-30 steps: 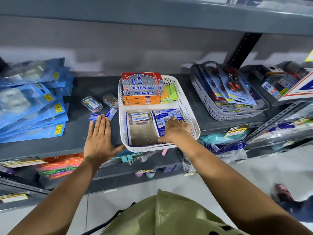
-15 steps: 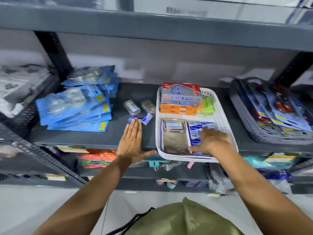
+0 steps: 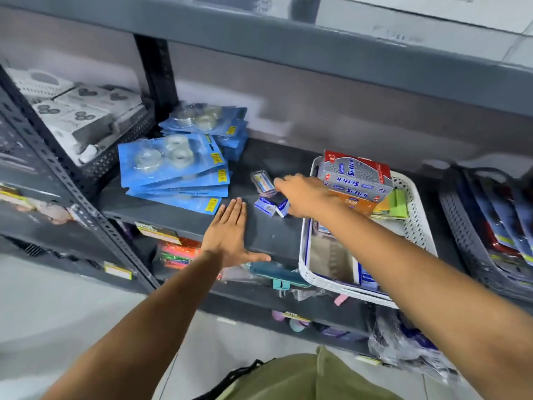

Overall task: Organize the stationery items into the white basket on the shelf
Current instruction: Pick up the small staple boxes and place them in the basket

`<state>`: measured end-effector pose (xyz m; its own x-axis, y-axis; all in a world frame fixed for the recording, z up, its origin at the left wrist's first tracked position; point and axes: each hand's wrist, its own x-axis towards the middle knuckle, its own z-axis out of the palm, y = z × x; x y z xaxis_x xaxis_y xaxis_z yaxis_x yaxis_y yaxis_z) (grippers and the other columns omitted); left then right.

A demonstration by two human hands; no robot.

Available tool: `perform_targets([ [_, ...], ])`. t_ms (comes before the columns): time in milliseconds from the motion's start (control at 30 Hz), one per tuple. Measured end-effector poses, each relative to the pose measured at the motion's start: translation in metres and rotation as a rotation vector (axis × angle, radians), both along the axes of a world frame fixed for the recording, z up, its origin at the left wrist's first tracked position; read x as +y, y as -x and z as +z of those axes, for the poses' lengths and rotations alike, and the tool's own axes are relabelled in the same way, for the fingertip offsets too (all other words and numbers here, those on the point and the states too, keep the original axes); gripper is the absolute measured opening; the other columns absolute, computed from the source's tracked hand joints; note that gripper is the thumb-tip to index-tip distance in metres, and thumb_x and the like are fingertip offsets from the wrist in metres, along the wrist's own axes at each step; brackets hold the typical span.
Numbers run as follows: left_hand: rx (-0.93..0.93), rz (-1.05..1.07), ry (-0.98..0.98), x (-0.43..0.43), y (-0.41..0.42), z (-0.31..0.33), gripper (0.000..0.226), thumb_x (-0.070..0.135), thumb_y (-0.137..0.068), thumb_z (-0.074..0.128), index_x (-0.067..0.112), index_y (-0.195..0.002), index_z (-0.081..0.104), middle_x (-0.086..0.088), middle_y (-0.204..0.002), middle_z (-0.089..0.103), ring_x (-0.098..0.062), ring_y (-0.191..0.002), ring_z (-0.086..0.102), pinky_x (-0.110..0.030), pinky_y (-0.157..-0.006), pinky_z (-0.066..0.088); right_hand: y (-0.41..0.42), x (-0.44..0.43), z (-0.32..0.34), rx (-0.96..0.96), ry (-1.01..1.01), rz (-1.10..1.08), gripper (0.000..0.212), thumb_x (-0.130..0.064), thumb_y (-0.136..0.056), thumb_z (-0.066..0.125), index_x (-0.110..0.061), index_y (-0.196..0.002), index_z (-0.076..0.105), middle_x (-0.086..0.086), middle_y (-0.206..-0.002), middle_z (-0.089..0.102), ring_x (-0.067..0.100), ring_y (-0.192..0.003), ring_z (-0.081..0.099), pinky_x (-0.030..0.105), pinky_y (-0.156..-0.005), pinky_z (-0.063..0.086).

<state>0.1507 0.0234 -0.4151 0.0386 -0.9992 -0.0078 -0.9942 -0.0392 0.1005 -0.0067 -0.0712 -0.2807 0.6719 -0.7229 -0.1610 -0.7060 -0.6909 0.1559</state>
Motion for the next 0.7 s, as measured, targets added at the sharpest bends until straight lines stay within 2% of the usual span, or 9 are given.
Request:
perform_targets([
  [133, -0.007, -0.013, 0.016, -0.001, 0.001, 0.001, 0.148, 0.104, -0.046, 0.017, 0.000, -0.149, 0.002, -0.015, -0.160, 0.004, -0.024, -0.148, 0.001, -0.038, -0.120, -0.003, -0.011, -0.005, -0.020, 0.176, -0.021, -0.007, 0.051, -0.012, -0.080, 0.065, -0.016, -0.128, 0.048, 0.011, -0.121, 0.061, 0.032, -0.111, 0.059, 0.038, -0.086, 0.045],
  [267, -0.020, -0.012, 0.024, -0.001, 0.001, 0.000, 0.147, 0.105, -0.046, 0.015, 0.000, -0.149, 0.001, -0.015, -0.160, 0.005, -0.024, -0.148, 0.001, -0.038, -0.120, -0.005, -0.017, -0.005, -0.031, 0.176, 0.009, 0.025, 0.058, -0.010, -0.085, 0.059, -0.019, -0.139, 0.041, 0.010, -0.122, 0.063, 0.031, -0.111, 0.061, 0.037, -0.087, 0.047],
  [367, -0.035, -0.016, 0.021, -0.002, 0.000, -0.001, 0.147, 0.105, -0.047, 0.014, 0.000, -0.149, 0.002, -0.015, -0.160, 0.005, -0.024, -0.148, 0.002, -0.039, -0.120, -0.006, -0.018, -0.008, -0.034, 0.178, -0.044, 0.013, 0.059, -0.010, -0.086, 0.058, -0.019, -0.141, 0.038, 0.009, -0.127, 0.059, 0.032, -0.112, 0.060, 0.038, -0.086, 0.048],
  [533, -0.041, -0.019, 0.012, -0.003, 0.000, -0.002, 0.147, 0.105, -0.048, 0.014, -0.001, -0.149, 0.003, -0.015, -0.160, 0.007, -0.024, -0.148, 0.002, -0.040, -0.120, -0.006, -0.022, -0.015, -0.038, 0.198, -0.055, -0.027, 0.043, -0.006, -0.085, 0.059, -0.004, -0.127, 0.052, 0.014, -0.126, 0.057, 0.035, -0.110, 0.060, 0.038, -0.081, 0.049],
  [700, -0.026, -0.018, 0.014, -0.002, -0.001, -0.002, 0.146, 0.105, -0.048, 0.016, -0.001, -0.149, 0.006, -0.016, -0.159, 0.012, -0.026, -0.148, 0.007, -0.040, -0.120, -0.005, -0.020, -0.029, -0.035, 0.059, -0.139, -0.140, 0.031, -0.017, -0.077, 0.066, -0.006, -0.106, 0.063, 0.016, -0.109, 0.062, 0.034, -0.095, 0.064, 0.029, -0.066, 0.041],
])
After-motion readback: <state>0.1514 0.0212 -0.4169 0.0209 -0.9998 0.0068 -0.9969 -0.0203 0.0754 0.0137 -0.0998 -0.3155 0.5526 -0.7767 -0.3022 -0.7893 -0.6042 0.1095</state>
